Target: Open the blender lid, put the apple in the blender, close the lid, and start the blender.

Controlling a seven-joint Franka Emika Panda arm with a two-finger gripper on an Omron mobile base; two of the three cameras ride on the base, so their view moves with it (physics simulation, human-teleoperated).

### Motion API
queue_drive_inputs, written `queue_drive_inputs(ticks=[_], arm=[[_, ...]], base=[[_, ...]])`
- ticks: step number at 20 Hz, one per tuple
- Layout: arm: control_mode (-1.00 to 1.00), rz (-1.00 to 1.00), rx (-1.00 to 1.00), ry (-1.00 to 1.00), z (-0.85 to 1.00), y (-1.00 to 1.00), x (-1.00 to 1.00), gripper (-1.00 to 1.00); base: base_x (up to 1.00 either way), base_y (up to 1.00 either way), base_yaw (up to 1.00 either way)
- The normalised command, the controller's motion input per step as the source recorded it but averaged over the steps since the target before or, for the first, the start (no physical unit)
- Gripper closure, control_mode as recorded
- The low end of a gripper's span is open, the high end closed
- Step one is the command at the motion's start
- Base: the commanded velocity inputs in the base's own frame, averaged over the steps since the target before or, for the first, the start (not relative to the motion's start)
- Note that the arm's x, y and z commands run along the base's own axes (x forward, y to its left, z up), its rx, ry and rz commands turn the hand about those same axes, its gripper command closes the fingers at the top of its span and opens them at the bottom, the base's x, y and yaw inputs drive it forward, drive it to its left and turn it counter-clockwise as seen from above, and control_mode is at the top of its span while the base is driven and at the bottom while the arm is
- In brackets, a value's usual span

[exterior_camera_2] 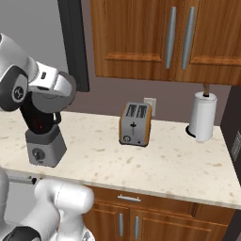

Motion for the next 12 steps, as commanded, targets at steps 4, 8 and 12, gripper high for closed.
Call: queue_drive_inputs(ticks=[4,8,12], arm=[[-1.0,0.07,0.0,0.04,0.12,0.57,0.1,1.0],[-1.0,0.07,0.0,0.08,0.07,0.57,0.17,1.0],[-1.0,0.05,0.0,0.1,0.23,0.44,0.11,1.0]], base=[[0.0,0.0,0.0],[0.0,0.0,0.0],[0.0,0.0,0.0]])
